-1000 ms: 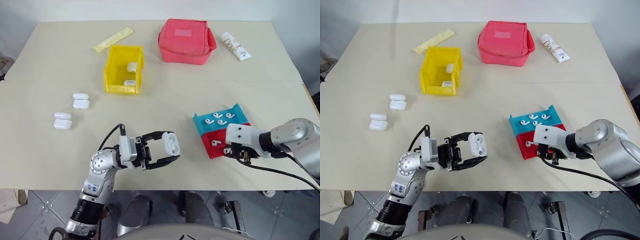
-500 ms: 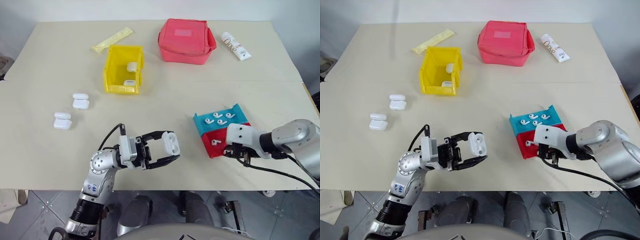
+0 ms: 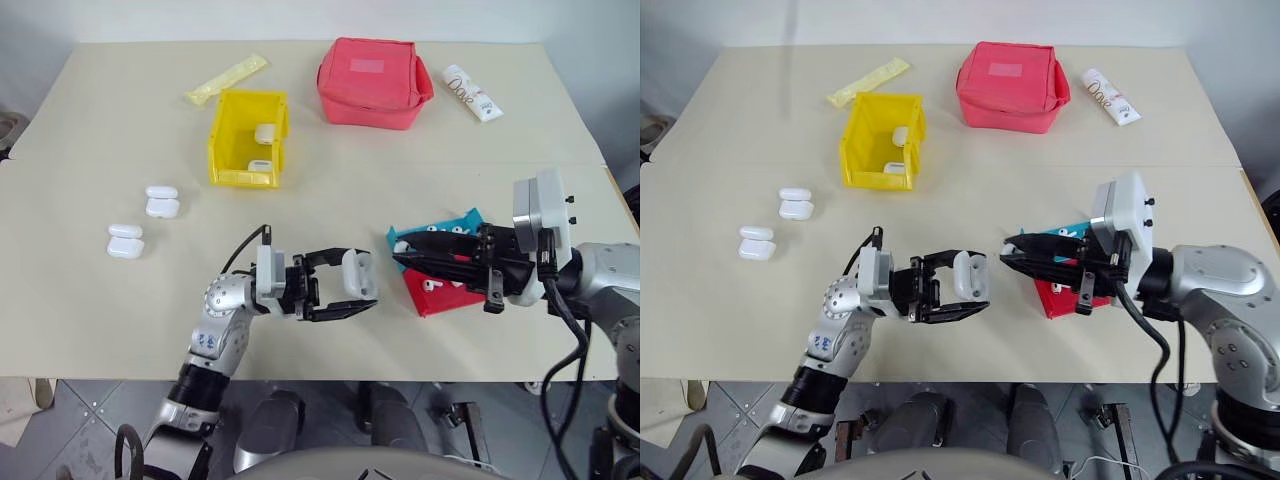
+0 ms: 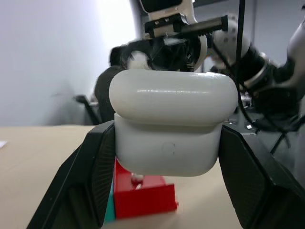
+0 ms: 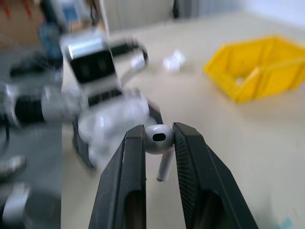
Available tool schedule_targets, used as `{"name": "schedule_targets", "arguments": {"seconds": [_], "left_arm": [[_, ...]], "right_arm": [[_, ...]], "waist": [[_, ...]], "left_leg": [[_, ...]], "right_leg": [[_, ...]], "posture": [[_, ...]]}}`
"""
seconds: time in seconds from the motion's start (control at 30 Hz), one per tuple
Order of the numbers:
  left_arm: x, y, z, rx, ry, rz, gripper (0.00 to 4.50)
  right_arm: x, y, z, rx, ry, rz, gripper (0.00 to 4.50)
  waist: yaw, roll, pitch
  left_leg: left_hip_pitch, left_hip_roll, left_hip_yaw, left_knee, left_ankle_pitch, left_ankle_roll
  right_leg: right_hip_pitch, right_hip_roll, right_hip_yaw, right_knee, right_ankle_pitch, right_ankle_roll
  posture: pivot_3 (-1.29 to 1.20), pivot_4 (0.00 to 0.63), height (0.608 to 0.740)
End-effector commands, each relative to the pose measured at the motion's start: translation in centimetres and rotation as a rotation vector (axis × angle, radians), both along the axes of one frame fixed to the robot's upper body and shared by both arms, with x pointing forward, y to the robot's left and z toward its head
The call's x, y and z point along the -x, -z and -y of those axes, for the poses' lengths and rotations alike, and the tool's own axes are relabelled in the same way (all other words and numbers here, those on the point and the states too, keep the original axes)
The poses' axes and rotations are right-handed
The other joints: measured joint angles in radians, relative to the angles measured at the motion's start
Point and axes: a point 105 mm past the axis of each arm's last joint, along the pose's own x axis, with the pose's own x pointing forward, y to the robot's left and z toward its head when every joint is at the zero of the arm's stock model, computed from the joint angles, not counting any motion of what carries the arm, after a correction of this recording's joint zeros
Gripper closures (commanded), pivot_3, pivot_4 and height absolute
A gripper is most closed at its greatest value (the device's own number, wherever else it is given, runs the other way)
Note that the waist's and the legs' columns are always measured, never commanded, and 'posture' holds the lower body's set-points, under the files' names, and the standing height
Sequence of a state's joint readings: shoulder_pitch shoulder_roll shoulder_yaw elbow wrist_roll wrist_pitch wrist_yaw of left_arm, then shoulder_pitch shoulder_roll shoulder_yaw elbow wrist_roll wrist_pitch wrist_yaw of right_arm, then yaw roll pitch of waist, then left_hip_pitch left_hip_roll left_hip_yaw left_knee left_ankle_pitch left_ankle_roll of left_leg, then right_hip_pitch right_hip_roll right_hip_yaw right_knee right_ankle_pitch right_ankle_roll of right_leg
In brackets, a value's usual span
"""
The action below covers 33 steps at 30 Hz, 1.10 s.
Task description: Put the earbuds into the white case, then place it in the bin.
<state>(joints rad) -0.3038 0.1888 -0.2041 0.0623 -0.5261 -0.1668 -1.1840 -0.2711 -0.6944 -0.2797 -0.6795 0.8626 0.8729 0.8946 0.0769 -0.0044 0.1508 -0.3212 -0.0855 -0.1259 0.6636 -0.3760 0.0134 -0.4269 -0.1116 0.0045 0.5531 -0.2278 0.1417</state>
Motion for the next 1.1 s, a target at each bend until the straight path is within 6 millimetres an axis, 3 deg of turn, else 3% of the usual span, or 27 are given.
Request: {"name": "schedule_targets", "arguments": {"seconds": [0.03, 0.43, 0.73, 1.1], "left_arm": [[-0.8, -0.9, 0.3, 0.017, 0.057, 0.011, 1.68], [-2.1, -2.4, 0.6, 0.031, 0.094, 0.017, 1.68], [-1.7, -3.4, 0.9, 0.046, 0.134, 0.022, 1.68], [-2.7, -4.2, 1.0, 0.06, 0.11, 0.04, 1.68]], "right_arm": [[0.0, -0.6, -1.3, -0.07, -0.006, 0.067, 4.03], [-0.8, 0.8, -2.5, -0.116, 0.01, 0.089, 4.03], [-2.0, 1.8, -3.0, -0.148, 0.012, 0.102, 4.03], [-2.3, 4.3, -2.7, -0.109, 0.021, 0.082, 4.03]], "waist": [[-0.001, 0.0, 0.0], [-0.008, 0.0, 0.0], [-0.026, 0.0, 0.0], [-0.023, 0.0, 0.0]], "left_leg": [[0.0, 0.0, 0.0, 0.0, 0.0, 0.0], [0.0, -0.001, 0.0, 0.0, 0.001, 0.001], [0.0, -0.001, -0.001, 0.0, 0.001, 0.001], [0.0, -0.002, -0.001, -0.001, 0.001, 0.001]], "right_leg": [[0.0, 0.0, 0.0, 0.0, 0.0, 0.0], [0.0, 0.0, 0.0, 0.001, 0.0, 0.0], [0.0, 0.0, 0.0, 0.002, 0.0, 0.0], [0.0, 0.0, 0.0, 0.002, 0.0, 0.0]], "posture": [[0.0, 0.15, 0.74], [0.0, 0.15, 0.74], [0.0, 0.15, 0.74], [0.0, 0.15, 0.74]]}}
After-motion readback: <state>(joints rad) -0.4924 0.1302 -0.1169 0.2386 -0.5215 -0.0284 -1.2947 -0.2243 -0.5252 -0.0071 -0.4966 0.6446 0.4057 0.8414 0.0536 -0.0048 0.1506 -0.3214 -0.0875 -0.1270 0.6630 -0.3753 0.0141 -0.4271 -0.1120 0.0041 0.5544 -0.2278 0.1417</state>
